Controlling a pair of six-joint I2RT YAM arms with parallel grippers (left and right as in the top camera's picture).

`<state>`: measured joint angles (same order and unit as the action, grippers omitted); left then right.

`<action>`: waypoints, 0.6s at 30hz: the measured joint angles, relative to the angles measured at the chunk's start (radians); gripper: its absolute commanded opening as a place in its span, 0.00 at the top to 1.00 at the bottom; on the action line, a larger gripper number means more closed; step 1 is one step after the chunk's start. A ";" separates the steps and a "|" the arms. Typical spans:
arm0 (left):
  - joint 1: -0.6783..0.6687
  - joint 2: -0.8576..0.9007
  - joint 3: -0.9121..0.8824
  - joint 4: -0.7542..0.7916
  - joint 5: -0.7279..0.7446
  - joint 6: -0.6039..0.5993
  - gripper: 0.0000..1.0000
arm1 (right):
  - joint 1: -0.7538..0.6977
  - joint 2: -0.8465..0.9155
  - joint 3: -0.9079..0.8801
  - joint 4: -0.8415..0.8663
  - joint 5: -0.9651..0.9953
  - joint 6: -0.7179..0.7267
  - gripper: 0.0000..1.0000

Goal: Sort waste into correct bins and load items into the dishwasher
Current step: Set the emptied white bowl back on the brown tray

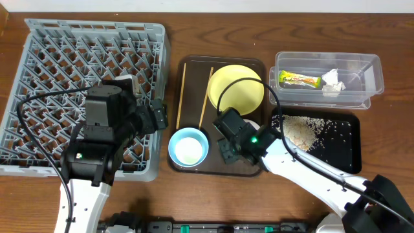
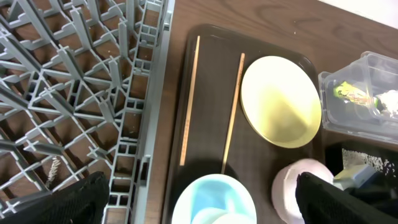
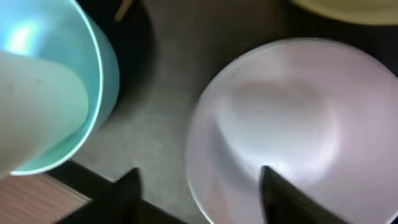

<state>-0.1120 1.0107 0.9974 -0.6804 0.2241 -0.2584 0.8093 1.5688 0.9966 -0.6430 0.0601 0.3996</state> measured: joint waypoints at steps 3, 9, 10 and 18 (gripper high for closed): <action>0.000 0.000 0.000 0.000 0.002 0.000 0.04 | -0.018 -0.014 0.056 -0.021 0.000 -0.015 0.36; 0.000 0.000 0.000 0.003 0.002 0.000 0.04 | -0.116 -0.076 0.230 -0.103 -0.004 -0.044 0.36; 0.000 0.000 0.000 0.003 0.002 0.000 0.04 | -0.144 -0.084 0.262 -0.122 -0.011 -0.046 0.36; 0.000 0.000 0.000 -0.008 0.065 -0.015 0.04 | -0.357 -0.098 0.349 -0.177 -0.146 -0.072 0.34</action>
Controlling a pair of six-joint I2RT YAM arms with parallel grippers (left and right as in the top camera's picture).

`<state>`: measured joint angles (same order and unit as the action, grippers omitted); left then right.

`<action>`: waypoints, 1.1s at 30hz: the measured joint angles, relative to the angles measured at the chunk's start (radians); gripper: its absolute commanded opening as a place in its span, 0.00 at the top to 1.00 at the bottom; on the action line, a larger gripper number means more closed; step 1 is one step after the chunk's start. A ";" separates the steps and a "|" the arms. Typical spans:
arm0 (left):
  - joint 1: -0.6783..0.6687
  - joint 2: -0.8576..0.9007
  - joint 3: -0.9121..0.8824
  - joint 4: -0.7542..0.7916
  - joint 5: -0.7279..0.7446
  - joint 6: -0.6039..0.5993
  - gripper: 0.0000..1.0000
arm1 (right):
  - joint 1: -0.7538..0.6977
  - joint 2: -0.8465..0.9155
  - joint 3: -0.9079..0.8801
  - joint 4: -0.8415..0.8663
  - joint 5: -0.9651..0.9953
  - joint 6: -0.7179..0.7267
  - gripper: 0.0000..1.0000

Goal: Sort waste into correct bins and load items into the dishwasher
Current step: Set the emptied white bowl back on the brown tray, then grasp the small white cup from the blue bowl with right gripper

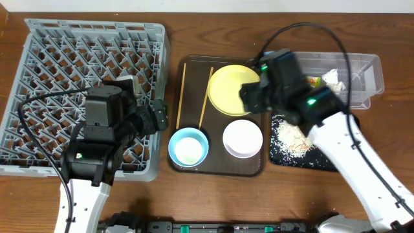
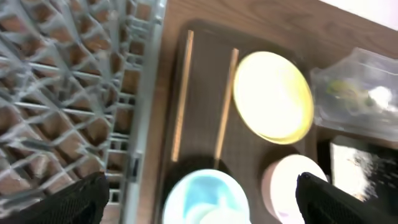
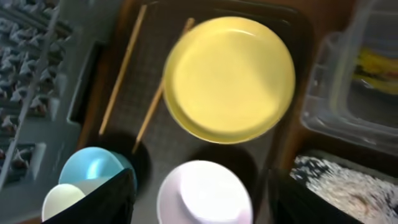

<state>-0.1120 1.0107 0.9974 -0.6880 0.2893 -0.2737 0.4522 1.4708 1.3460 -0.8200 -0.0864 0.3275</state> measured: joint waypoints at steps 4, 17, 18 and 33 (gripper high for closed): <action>0.000 0.000 0.000 -0.009 0.116 -0.011 0.04 | -0.090 0.000 0.000 -0.035 -0.050 -0.003 0.41; 0.008 -0.041 0.000 -0.195 -0.097 -0.051 0.04 | 0.072 0.001 -0.002 -0.110 -0.290 -0.121 0.46; 0.018 -0.059 0.000 -0.215 -0.146 -0.071 0.05 | 0.116 0.002 -0.005 -0.105 -0.282 -0.124 0.46; 0.112 -0.354 0.028 -0.296 -0.324 -0.164 0.02 | 0.418 0.322 -0.012 0.051 -0.083 -0.108 0.66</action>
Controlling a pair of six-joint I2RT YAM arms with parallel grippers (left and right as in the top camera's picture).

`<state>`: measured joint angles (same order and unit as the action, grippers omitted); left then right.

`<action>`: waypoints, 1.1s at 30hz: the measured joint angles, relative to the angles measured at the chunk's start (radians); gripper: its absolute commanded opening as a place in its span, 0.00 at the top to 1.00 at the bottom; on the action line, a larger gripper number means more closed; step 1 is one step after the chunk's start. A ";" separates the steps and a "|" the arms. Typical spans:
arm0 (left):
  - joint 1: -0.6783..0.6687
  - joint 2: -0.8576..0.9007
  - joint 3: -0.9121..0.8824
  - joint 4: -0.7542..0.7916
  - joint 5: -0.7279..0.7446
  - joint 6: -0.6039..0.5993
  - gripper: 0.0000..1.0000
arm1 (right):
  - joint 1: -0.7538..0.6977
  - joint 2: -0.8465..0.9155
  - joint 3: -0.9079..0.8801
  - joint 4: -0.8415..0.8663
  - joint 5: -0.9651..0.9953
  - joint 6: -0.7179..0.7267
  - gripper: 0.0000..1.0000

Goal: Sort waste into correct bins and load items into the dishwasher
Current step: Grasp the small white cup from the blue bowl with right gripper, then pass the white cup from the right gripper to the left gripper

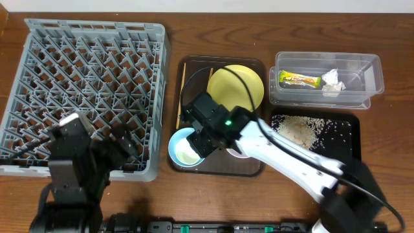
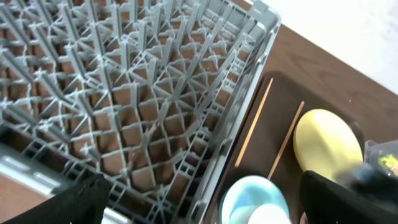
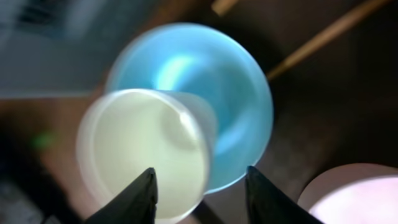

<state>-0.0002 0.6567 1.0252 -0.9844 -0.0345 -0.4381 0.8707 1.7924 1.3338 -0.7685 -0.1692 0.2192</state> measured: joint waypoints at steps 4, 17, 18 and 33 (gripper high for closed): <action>0.000 -0.022 0.000 -0.043 -0.003 -0.003 0.02 | -0.002 0.071 -0.004 0.006 0.006 0.009 0.91; 0.000 0.089 0.001 0.106 0.355 0.076 0.02 | -0.138 -0.094 -0.005 -0.003 -0.048 -0.002 0.99; 0.000 0.106 0.001 0.135 0.403 0.079 0.01 | -0.169 -0.132 -0.005 0.000 -0.066 -0.013 0.99; -0.011 0.398 0.004 0.547 1.331 0.015 0.05 | -0.489 -0.375 0.013 0.132 -0.898 -0.287 0.99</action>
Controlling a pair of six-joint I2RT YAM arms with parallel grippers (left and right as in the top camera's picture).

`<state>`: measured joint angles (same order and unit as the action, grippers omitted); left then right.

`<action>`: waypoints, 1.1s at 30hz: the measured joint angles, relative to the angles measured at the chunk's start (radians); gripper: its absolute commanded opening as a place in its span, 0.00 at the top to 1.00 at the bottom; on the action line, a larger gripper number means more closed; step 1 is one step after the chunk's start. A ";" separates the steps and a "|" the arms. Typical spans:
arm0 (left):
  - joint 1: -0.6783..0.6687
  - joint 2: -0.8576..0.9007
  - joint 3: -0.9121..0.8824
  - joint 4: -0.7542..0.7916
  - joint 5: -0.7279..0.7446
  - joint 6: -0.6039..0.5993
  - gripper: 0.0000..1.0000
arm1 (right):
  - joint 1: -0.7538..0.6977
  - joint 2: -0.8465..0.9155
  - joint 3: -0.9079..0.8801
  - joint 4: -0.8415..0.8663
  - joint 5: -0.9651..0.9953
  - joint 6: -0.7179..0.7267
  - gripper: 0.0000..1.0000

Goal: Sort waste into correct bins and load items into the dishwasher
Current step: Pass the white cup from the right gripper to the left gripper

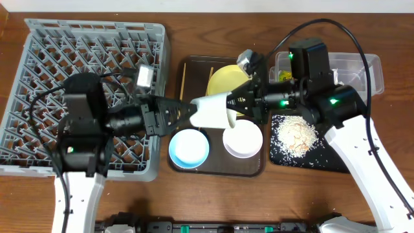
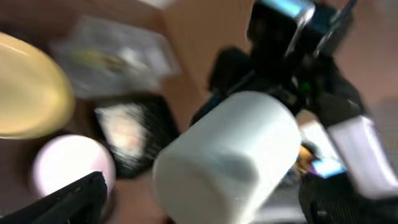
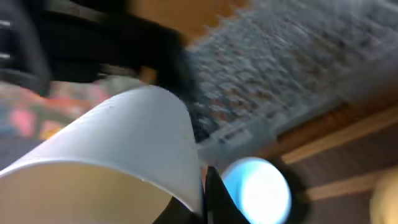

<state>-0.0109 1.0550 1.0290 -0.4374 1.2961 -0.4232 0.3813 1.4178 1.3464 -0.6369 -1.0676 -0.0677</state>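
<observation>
A white cup (image 1: 210, 111) hangs on its side above the brown tray (image 1: 217, 167), mouth toward the right. My right gripper (image 1: 240, 102) is shut on its rim; in the right wrist view one dark finger (image 3: 214, 198) sits against the cup wall (image 3: 124, 143). My left gripper (image 1: 184, 112) is open at the cup's base, and the cup (image 2: 230, 149) fills the gap between its spread fingers. The grey dish rack (image 1: 97, 24) stands at the left. An empty blue bowl (image 1: 189, 147) sits on the tray below the cup.
On the tray also lie a pale pink bowl (image 1: 242, 140), a yellow plate (image 1: 236, 84) and two chopsticks (image 1: 182, 90). A clear bin (image 1: 349, 77) with a wrapper and tissue stands at the back right. A black tray (image 1: 323, 139) holds rice.
The cup was standing in the blue bowl with my right gripper open around it; now it is held on its side above the tray. My left gripper has come from the near left to the cup's base.
My right gripper was low by the pink bowl and my left hung over the rack's edge. Then the right was above the yellow plate. Then it was open around the cup in the blue bowl, the left arm drawn back. Now the cup is lifted between both grippers.
</observation>
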 measured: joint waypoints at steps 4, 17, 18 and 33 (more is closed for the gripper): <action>-0.026 0.023 0.000 0.000 0.121 -0.011 0.08 | 0.010 0.000 0.000 0.079 -0.090 -0.005 0.99; -0.038 0.021 0.000 0.039 0.222 -0.026 0.24 | 0.053 0.022 0.000 0.113 -0.103 -0.002 0.99; -0.038 0.023 0.000 0.038 0.219 -0.024 0.28 | 0.059 0.025 0.000 0.115 -0.105 -0.001 0.99; -0.035 0.024 -0.001 0.045 0.216 -0.022 0.25 | 0.062 0.032 0.000 0.151 -0.102 0.040 0.99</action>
<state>-0.0460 1.0786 1.0283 -0.3920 1.5120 -0.4454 0.4431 1.4494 1.3468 -0.4854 -1.1698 -0.0280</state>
